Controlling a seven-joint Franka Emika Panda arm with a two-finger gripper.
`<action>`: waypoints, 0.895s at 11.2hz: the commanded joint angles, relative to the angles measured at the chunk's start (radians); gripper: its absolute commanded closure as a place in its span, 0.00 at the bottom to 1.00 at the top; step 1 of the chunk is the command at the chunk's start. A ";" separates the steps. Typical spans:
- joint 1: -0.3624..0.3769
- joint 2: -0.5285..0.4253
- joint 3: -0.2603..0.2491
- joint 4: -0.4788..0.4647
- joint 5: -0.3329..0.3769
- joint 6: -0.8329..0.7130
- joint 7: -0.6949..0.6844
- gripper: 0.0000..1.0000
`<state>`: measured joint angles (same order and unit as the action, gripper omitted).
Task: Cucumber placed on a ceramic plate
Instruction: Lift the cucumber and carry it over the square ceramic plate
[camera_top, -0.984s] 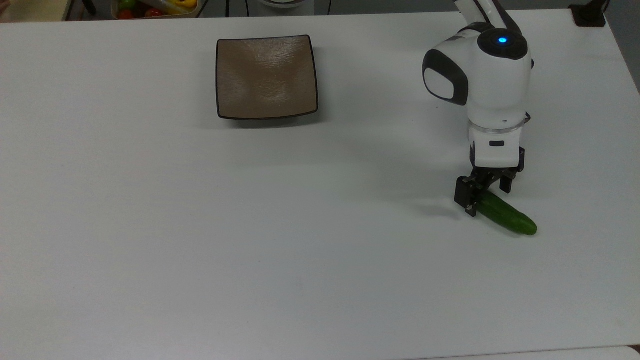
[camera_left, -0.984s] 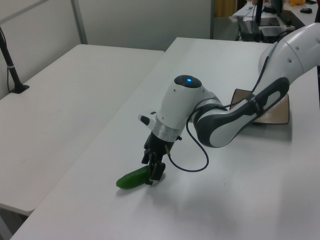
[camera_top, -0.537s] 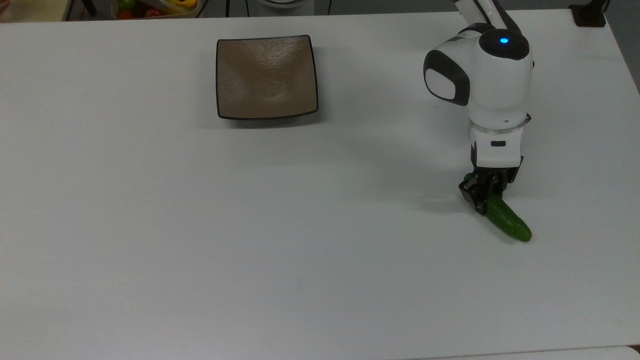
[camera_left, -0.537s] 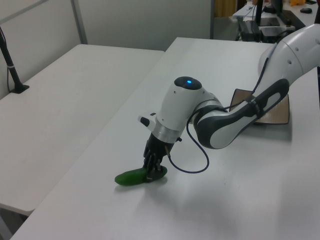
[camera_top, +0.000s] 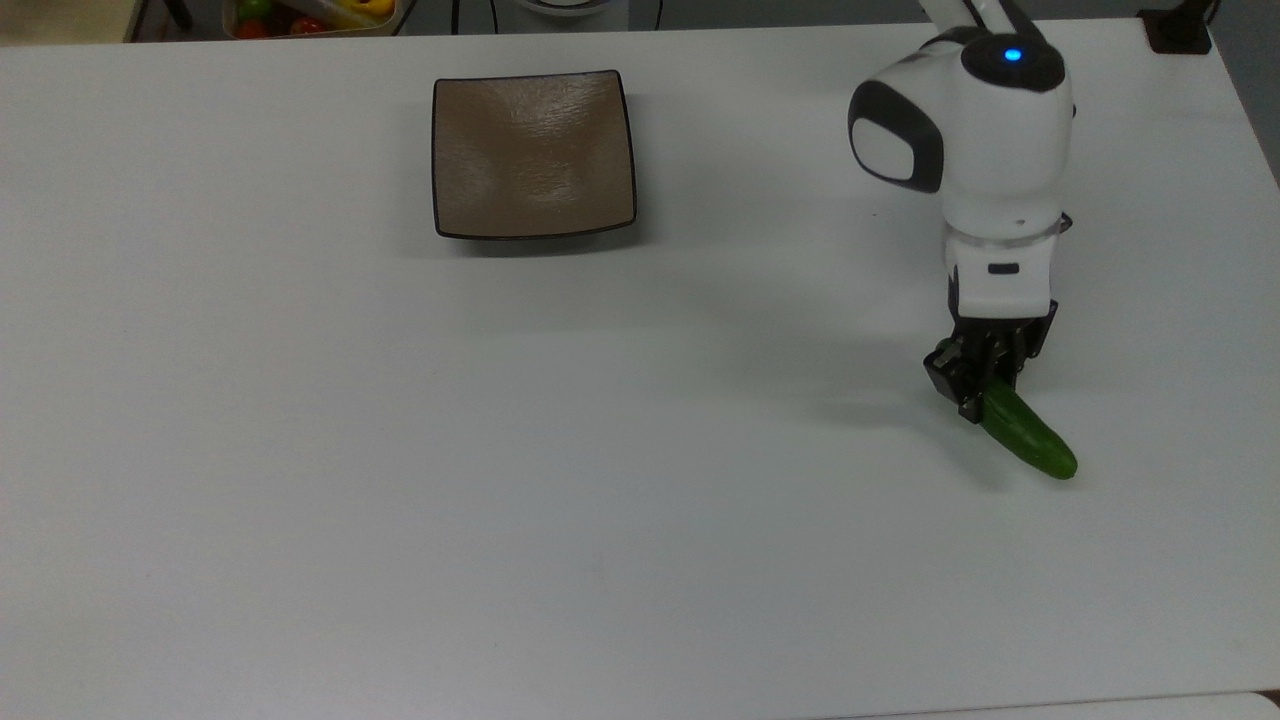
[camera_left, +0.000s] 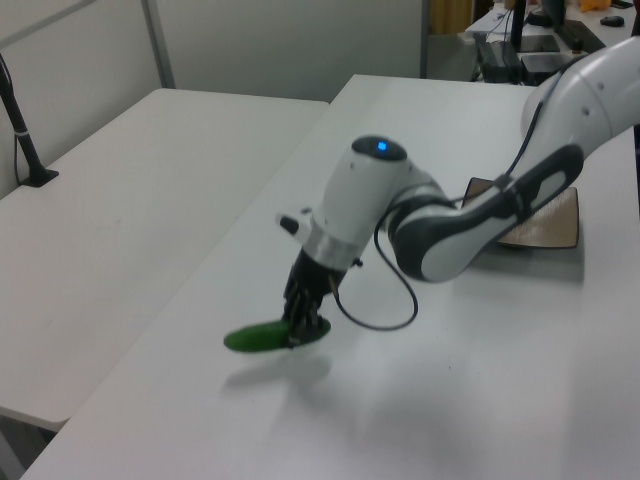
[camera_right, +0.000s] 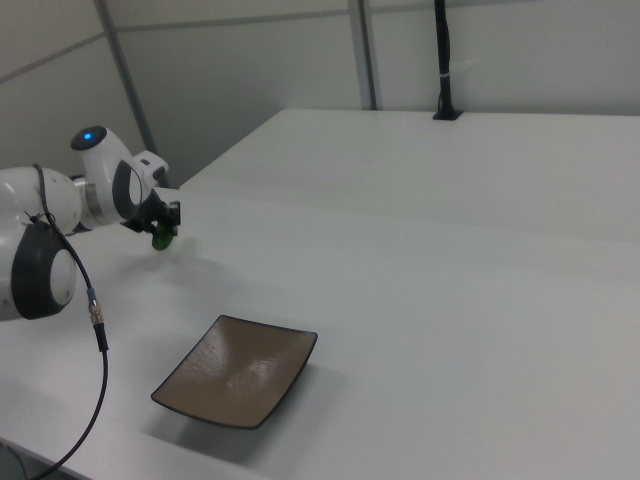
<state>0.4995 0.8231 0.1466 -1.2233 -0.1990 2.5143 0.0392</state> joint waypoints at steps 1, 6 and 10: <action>-0.036 -0.238 -0.013 -0.201 0.004 0.005 0.071 1.00; -0.152 -0.578 -0.012 -0.375 0.080 -0.231 0.140 1.00; -0.249 -0.795 -0.013 -0.461 0.128 -0.564 0.133 1.00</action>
<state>0.2910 0.1642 0.1397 -1.5819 -0.0894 2.1036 0.1578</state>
